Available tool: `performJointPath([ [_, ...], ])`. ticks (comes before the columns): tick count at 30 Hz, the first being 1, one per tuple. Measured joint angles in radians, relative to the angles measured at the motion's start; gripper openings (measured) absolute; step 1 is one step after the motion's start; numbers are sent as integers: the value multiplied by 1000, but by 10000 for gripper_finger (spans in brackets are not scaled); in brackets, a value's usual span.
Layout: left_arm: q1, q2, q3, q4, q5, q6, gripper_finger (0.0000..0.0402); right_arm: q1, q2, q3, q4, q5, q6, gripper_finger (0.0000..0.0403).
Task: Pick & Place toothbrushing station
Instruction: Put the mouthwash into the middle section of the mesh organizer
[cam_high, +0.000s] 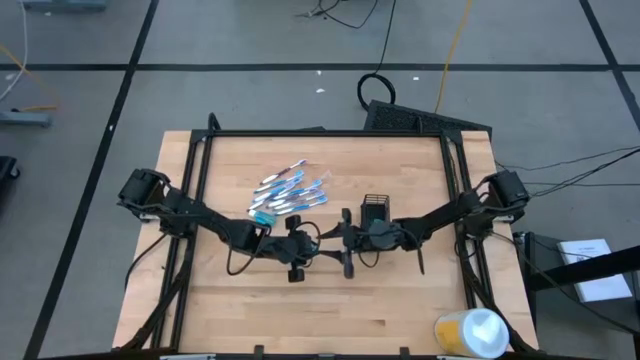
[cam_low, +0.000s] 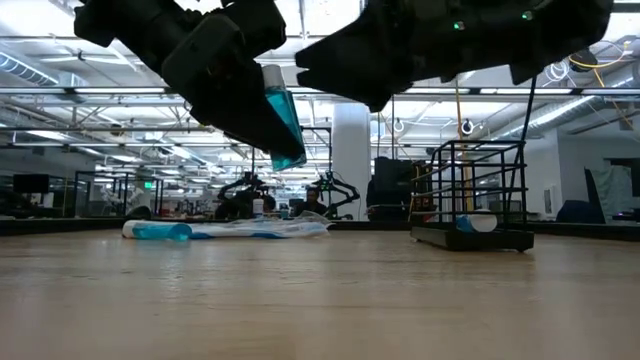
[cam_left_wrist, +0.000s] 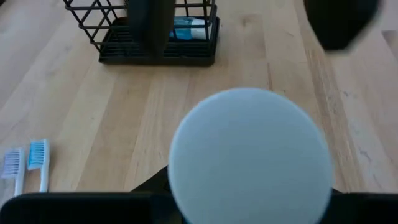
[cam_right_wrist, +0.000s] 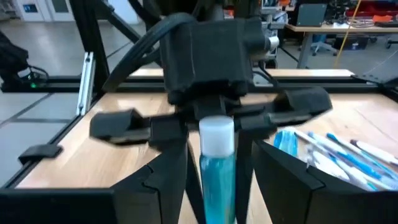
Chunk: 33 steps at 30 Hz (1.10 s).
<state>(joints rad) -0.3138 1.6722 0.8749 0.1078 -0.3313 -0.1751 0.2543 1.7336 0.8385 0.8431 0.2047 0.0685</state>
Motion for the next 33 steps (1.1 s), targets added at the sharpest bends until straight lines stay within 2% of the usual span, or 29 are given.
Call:
performJointPath([
  [7,0,0,0,2,0,16,118,0,29,42,-10,-3,8,174],
  [12,0,0,0,2,1,16,118,-13,28,48,-12,-57,28,202],
  [18,-8,0,0,56,145,86,118,-40,29,47,-75,-159,54,242],
  [20,-14,0,0,64,145,98,118,-40,29,47,-74,-159,53,247],
  [24,-16,0,0,72,144,95,118,-41,29,48,-47,-159,47,245],
  [33,-3,0,-1,69,143,89,118,-40,29,103,-151,-157,23,229],
])
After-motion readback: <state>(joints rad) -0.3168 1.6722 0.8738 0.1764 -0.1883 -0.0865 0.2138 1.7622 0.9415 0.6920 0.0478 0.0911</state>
